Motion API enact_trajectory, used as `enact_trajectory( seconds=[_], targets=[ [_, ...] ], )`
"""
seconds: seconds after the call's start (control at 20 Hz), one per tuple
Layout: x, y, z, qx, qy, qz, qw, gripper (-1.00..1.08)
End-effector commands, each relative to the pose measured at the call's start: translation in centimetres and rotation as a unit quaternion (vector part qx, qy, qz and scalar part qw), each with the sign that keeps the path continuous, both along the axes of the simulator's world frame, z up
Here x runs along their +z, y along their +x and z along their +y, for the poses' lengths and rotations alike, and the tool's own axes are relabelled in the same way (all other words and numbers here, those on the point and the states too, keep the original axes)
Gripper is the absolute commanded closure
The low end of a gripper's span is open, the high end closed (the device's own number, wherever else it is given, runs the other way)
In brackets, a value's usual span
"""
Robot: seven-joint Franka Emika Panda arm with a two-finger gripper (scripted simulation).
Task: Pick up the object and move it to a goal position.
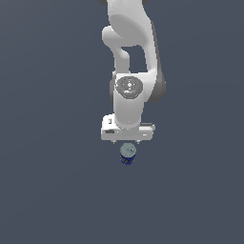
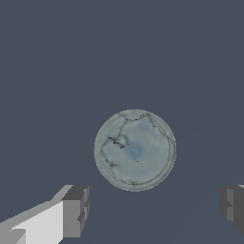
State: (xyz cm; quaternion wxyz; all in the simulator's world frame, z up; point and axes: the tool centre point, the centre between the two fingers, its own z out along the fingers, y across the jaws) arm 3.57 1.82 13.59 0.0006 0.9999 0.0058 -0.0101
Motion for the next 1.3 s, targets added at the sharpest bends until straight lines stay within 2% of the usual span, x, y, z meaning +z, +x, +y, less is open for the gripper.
enact_trajectory(
  seconds=[0.0,0.3,0.6,1.0,1.25],
  targets=[
    [-0.5,0.9,0.4,-0.004,0.000,-0.004,1.0000,-0.92],
    [-1.1,2.0,0.8,-0.008,0.001,-0.010,0.9999,-0.92],
    [-1.5,2.0,0.9,-0.008,0.001,-0.009,0.9999,-0.92],
    [-5.3,1.9,0.9,-0.009,0.001,-0.010,0.9999,-0.92],
    [-6.2,2.0,0.9,-0.009,0.001,-0.010,0.9999,-0.92]
  ],
)
